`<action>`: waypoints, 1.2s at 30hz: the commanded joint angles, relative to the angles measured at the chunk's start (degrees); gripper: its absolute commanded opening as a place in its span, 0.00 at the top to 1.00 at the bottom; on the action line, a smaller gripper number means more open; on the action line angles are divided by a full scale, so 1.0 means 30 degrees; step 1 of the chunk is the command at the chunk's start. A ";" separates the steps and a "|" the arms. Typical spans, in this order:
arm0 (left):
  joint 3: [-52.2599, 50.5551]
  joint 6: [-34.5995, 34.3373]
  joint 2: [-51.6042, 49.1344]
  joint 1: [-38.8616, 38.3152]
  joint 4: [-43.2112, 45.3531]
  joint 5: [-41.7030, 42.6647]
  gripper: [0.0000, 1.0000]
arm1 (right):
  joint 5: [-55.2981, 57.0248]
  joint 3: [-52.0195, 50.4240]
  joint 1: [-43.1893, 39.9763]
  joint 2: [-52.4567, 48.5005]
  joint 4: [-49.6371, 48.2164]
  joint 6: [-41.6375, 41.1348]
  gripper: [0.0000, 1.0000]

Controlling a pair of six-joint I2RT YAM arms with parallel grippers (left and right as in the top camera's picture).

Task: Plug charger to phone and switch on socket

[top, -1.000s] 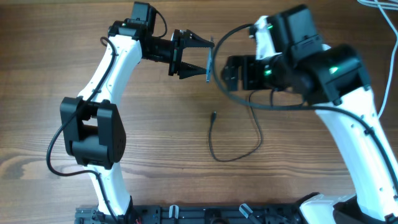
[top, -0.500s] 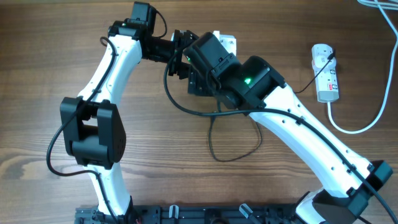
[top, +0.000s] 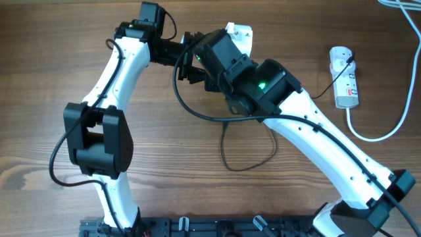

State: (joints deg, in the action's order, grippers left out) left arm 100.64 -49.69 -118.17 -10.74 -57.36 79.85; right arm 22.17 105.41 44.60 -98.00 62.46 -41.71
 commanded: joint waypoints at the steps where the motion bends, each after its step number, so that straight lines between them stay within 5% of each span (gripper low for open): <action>1: 0.0313 -0.0175 0.0714 0.0124 0.0051 0.1384 0.33 | 0.0517 0.0000 0.0066 -0.0022 -0.0168 0.0408 0.47; 11: 0.0313 -0.0168 0.0714 0.0124 0.0051 0.1435 0.32 | 0.0532 0.0000 0.0073 -0.0809 -0.0284 0.0882 0.55; 27: 0.0313 -0.0160 0.0714 0.0124 0.0058 0.1435 0.30 | 0.0517 0.0000 0.0073 -0.0845 -0.0670 0.0845 0.95; 31: 0.0313 -0.0160 0.0714 0.0124 0.0066 0.1428 0.30 | 0.0517 0.0000 0.0073 -0.0845 -0.0627 0.0787 0.95; 32: 0.0313 -0.0153 0.0714 0.0124 0.0066 0.1428 0.28 | 0.0517 0.0000 0.0073 -0.0845 -0.0576 0.0226 0.96; 34: 0.0313 -0.0153 0.0714 0.0124 0.0066 0.1421 0.00 | 0.0517 0.0000 0.0073 -0.0838 -0.0495 -0.1610 0.96; 36: 0.0313 -0.0153 0.0714 0.0124 0.0058 0.1086 0.00 | 0.0532 0.0007 0.0066 -0.0758 -0.0517 -0.4167 0.96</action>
State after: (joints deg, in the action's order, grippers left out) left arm 100.68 -50.33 -118.13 -10.41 -57.19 82.30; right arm 22.94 105.36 44.60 -100.14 61.21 -43.68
